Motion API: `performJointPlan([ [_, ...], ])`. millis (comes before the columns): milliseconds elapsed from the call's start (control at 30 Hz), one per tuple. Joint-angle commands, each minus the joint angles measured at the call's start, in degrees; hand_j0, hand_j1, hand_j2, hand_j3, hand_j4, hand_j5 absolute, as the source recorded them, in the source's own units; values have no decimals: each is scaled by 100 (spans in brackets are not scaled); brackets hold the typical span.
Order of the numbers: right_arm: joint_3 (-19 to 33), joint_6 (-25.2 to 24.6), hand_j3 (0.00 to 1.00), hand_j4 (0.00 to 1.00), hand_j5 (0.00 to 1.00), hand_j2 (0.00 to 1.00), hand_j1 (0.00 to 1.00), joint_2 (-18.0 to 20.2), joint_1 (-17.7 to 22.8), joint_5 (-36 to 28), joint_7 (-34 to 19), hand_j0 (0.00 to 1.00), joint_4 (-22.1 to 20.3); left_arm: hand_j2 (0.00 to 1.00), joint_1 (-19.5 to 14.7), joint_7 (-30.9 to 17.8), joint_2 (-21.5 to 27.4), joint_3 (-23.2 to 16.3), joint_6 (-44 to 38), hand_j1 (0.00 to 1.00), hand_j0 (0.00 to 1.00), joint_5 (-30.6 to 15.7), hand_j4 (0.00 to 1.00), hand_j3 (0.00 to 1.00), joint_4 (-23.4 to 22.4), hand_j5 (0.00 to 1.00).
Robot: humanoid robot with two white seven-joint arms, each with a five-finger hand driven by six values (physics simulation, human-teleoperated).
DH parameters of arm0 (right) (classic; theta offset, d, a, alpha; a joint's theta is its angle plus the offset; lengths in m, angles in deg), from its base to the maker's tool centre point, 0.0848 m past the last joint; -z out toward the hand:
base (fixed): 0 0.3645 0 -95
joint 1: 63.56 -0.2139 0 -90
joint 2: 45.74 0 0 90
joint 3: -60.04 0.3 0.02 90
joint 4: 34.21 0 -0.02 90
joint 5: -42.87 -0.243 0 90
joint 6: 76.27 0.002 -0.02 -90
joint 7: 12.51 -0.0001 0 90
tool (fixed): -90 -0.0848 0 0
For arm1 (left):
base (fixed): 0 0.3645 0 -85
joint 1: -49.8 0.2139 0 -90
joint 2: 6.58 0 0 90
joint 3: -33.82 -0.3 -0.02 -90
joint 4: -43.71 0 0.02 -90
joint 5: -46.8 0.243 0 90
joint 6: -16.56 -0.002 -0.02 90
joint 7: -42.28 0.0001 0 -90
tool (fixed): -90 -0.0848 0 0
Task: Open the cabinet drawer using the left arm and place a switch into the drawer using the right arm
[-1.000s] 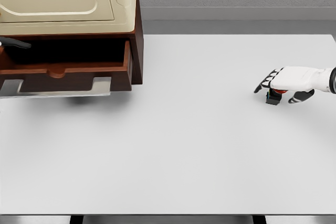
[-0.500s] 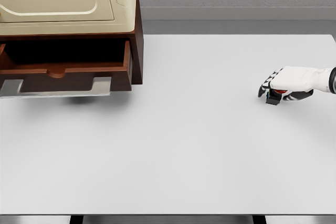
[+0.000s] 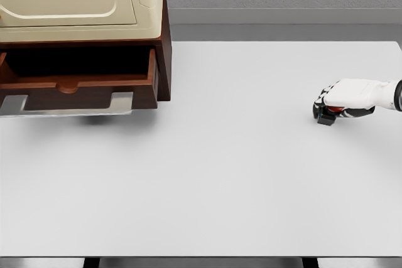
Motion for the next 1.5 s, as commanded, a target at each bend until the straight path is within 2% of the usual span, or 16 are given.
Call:
performJointPlan([
  [0,4,-12,46,46,46,46,46,10,0,-26,1,46,-4,100,0,2,-82,-6,-15,100,100,19,100,100,134,100],
  [33,4,-12,45,45,45,45,45,10,0,-26,1,45,-4,100,-8,2,-197,-6,-16,100,100,142,100,100,301,100],
  [67,4,-12,40,40,40,40,40,10,0,-35,1,40,-4,100,-8,2,-223,3,-15,100,100,221,100,100,450,100],
  [333,4,-12,26,26,26,26,26,-16,-53,-254,1,26,-13,100,-52,2,-557,47,-252,100,100,247,100,100,424,100],
  [500,21,-12,26,26,26,26,26,-78,-167,-377,1,26,-13,100,-79,2,-628,56,-429,100,100,247,100,100,433,100],
  [800,30,-12,26,26,26,26,26,-429,-527,-500,1,26,-39,100,-88,2,-557,64,-411,100,100,256,100,100,415,100],
  [967,30,-12,26,26,26,26,26,-693,-650,-544,1,26,-92,100,-88,2,-566,64,-437,100,100,256,100,100,415,100],
  [1100,21,-12,26,26,26,26,26,-869,-791,-711,1,26,-338,100,-88,2,-558,56,-437,100,100,256,100,100,415,100],
  [1267,-5,-12,26,26,26,26,26,-1150,-1002,-711,1,26,-426,100,-88,2,-566,56,-437,100,100,256,100,100,415,100],
  [1467,-348,-12,26,26,26,26,26,-1537,-1415,-711,1,26,-426,100,-88,2,-575,47,-437,100,100,327,100,100,424,100],
])
